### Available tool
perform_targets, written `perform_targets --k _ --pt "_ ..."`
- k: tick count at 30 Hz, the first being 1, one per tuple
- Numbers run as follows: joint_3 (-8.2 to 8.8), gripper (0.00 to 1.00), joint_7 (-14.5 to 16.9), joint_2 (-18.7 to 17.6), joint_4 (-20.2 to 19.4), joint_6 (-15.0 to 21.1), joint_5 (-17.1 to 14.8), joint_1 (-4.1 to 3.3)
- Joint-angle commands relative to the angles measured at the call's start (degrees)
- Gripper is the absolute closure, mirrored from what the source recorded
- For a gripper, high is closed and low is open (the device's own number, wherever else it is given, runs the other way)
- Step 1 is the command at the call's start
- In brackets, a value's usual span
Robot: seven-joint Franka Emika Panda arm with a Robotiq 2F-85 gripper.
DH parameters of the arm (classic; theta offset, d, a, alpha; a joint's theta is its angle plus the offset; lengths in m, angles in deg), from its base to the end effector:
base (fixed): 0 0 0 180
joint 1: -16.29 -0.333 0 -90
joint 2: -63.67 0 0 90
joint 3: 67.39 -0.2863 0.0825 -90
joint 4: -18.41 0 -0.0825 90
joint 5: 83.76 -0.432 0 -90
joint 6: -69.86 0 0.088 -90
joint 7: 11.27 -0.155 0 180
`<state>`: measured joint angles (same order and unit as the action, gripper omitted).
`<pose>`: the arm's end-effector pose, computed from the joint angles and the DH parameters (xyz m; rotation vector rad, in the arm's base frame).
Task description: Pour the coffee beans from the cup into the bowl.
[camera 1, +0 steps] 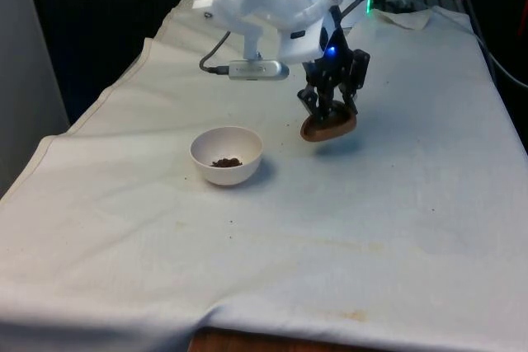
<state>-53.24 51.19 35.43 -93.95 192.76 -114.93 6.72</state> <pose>0.5950 -0.0147 0.1020 -2.6023 -0.8882 0.0892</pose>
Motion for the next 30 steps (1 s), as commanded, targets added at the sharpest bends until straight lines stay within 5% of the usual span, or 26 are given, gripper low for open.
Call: perform_targets --k 1,3,4,12,13,14,20,21,22,28,29,30 --pt "0.23 1.0 -0.63 0.57 -0.97 1.78 0.97 -0.69" --pt "-0.34 1.0 -0.23 0.23 -0.52 0.97 0.69 0.0" --pt "-0.29 1.0 -1.09 0.8 -1.49 3.09 2.01 -0.63" --pt "-1.6 1.0 -2.35 1.09 -2.69 6.7 4.81 -0.57" --pt "-2.01 1.0 -1.89 0.63 -2.06 5.61 4.3 0.0" --pt "-1.83 1.0 -2.69 1.09 -2.92 7.39 5.5 -0.63" --pt "-2.92 1.0 -4.58 1.38 -4.13 10.37 8.48 -0.63" --pt "-3.44 1.0 -4.18 0.97 -3.5 9.34 8.14 0.0" --pt "-3.09 1.0 -4.87 1.43 -4.3 10.71 8.88 -0.57" --pt "-4.13 1.0 -7.33 1.83 -5.73 13.46 12.26 -0.69" --pt "-4.53 1.0 -6.59 1.38 -4.93 12.2 11.46 0.0" --pt "-4.3 1.0 -7.73 1.89 -5.9 13.81 12.78 -0.63"
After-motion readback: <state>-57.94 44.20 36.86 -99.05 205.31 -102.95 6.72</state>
